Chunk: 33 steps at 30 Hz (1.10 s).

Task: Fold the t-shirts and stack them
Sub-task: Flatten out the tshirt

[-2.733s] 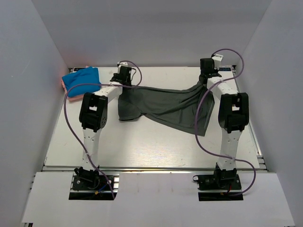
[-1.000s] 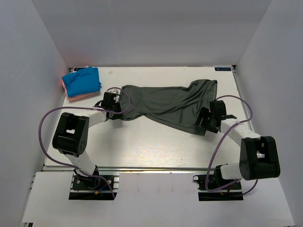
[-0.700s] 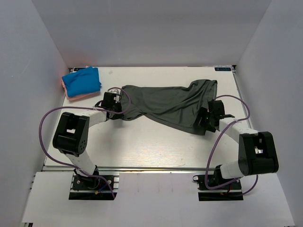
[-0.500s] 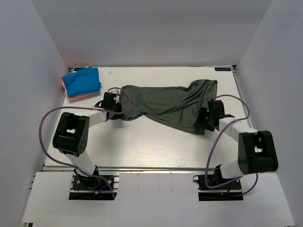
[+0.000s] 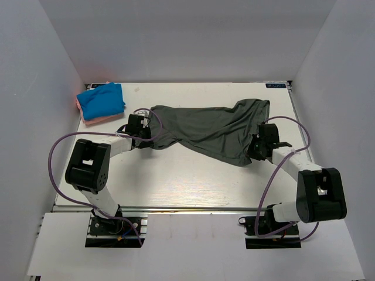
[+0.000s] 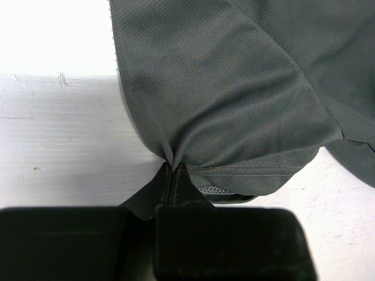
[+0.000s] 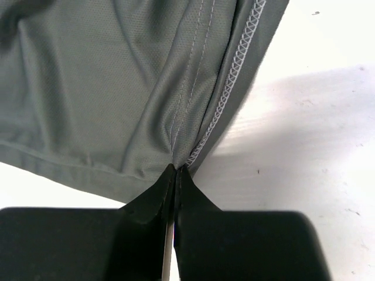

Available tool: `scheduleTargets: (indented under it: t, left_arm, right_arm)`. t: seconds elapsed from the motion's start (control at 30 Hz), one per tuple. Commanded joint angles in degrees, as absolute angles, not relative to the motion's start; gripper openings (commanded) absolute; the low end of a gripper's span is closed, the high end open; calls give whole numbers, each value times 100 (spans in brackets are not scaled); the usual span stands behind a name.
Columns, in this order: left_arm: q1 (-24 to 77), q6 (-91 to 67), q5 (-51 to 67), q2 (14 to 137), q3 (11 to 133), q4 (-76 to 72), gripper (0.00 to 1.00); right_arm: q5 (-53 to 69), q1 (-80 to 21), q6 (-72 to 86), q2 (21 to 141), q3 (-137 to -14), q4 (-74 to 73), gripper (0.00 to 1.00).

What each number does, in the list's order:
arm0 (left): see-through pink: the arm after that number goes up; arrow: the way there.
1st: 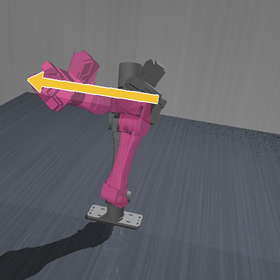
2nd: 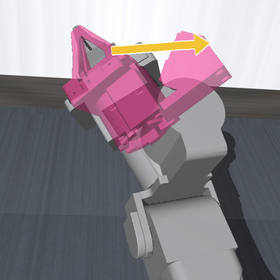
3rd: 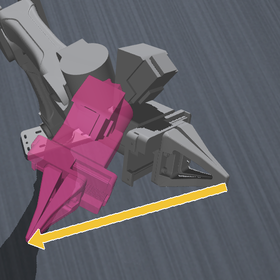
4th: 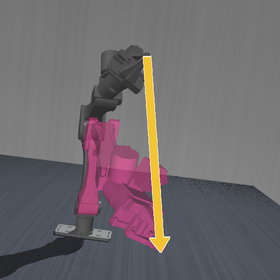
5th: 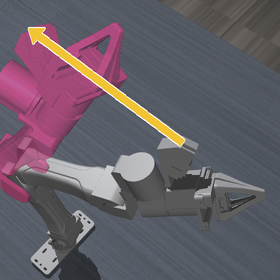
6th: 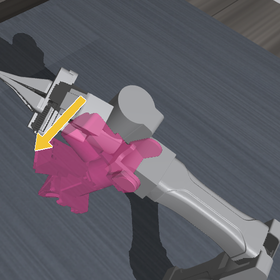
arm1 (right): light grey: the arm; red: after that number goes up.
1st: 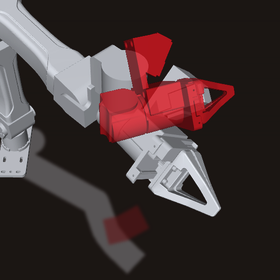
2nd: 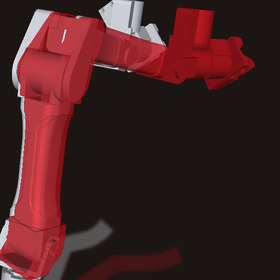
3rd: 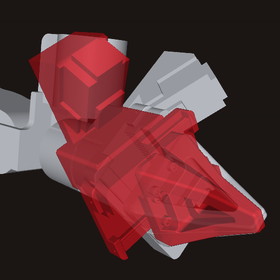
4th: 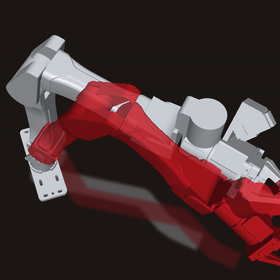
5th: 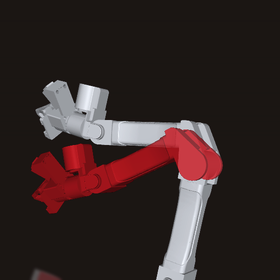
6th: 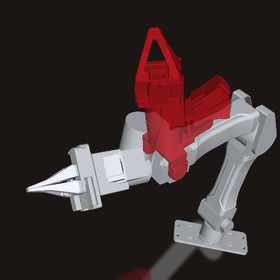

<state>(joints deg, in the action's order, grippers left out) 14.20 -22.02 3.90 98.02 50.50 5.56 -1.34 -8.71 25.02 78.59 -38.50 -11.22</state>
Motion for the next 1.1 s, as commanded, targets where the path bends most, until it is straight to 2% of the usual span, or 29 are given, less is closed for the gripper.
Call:
scheduleTargets:
  t: [0.0, 0.33, 0.5, 0.7, 0.93, 1.07]
  left_arm:
    - [1424, -2197, 475, 9536, 5054, 659, 0]
    - [1424, -2136, 193, 9141, 5124, 1045, 0]
    - [1424, -2136, 18, 8274, 5449, 1345, 0]
    - [1424, -2031, -236, 7182, 6045, 1563, 0]
    - [1424, -1802, -1545, 6197, 7232, 2092, 0]
    - [1424, -1635, -1723, 5819, 7865, 2276, 0]
  right_arm:
    - [-211, -888, 2461, 7620, -3832, -1362, 0]
    - [-887, -861, 2347, 7049, -3884, -1977, 0]
    - [-1029, -853, 2242, 6243, -4227, -2382, 0]
    - [-633, -853, 1961, 5380, -5220, -2575, 0]
    - [-1352, -853, 1731, 4834, -6635, -2750, 0]
    - [-1416, -844, 1714, 4685, -7522, -2821, 0]
